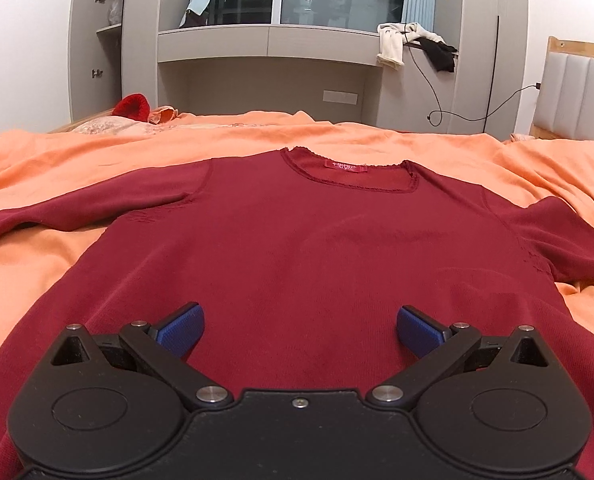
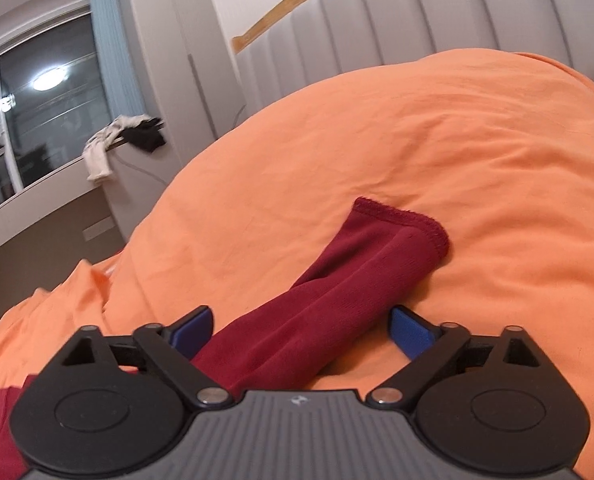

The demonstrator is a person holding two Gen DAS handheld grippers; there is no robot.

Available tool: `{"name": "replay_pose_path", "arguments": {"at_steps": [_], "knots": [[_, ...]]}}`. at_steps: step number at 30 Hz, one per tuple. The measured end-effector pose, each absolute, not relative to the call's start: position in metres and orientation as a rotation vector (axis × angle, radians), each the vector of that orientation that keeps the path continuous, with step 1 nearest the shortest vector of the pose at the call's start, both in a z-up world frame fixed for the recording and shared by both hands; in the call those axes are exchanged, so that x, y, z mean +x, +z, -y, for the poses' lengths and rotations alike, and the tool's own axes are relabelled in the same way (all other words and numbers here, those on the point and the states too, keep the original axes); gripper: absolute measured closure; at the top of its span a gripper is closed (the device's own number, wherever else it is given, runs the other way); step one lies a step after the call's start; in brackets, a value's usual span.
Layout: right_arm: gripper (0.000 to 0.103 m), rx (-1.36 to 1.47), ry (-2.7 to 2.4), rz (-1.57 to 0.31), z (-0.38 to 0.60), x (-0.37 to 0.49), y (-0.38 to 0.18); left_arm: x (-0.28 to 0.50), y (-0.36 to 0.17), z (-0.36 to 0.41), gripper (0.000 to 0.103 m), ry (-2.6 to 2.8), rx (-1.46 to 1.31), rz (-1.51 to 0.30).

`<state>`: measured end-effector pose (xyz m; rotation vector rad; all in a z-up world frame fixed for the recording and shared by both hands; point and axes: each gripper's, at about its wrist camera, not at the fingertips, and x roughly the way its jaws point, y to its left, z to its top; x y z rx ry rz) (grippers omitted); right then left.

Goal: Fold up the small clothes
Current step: 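Move the right gripper to the sleeve cuff and close on it, then lift the cuff with the right gripper and lay it across the shirt body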

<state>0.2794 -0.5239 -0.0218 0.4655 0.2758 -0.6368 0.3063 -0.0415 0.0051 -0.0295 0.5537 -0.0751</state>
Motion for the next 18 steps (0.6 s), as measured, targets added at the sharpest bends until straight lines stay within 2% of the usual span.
{"name": "replay_pose_path", "arguments": {"at_steps": [2,5,8,10,12,13,18], "knots": [[0.011,0.485,-0.652,-0.271,0.528,0.281,-0.021,0.306,0.005,0.041,0.001,-0.075,-0.032,-0.554],[0.022,0.511,-0.677,-0.253,0.532,0.282,-0.019,0.308,0.004,0.042,0.001,-0.074,-0.028,-0.558],[0.043,0.533,-0.7,-0.249,0.536,0.282,-0.02,0.308,0.004,0.043,0.001,-0.073,-0.025,-0.559],[0.078,0.55,-0.714,-0.256,0.54,0.283,-0.023,0.308,0.003,0.044,0.001,-0.072,-0.023,-0.558],[0.089,0.583,-0.719,-0.25,0.543,0.28,-0.025,0.308,0.003,0.044,0.0,-0.073,-0.024,-0.558],[0.093,0.603,-0.715,-0.24,0.545,0.278,-0.026,0.308,0.003,0.044,0.0,-0.073,-0.025,-0.558],[0.096,0.608,-0.685,-0.206,0.537,0.275,-0.018,0.307,0.008,0.039,0.001,-0.082,-0.056,-0.558]]}}
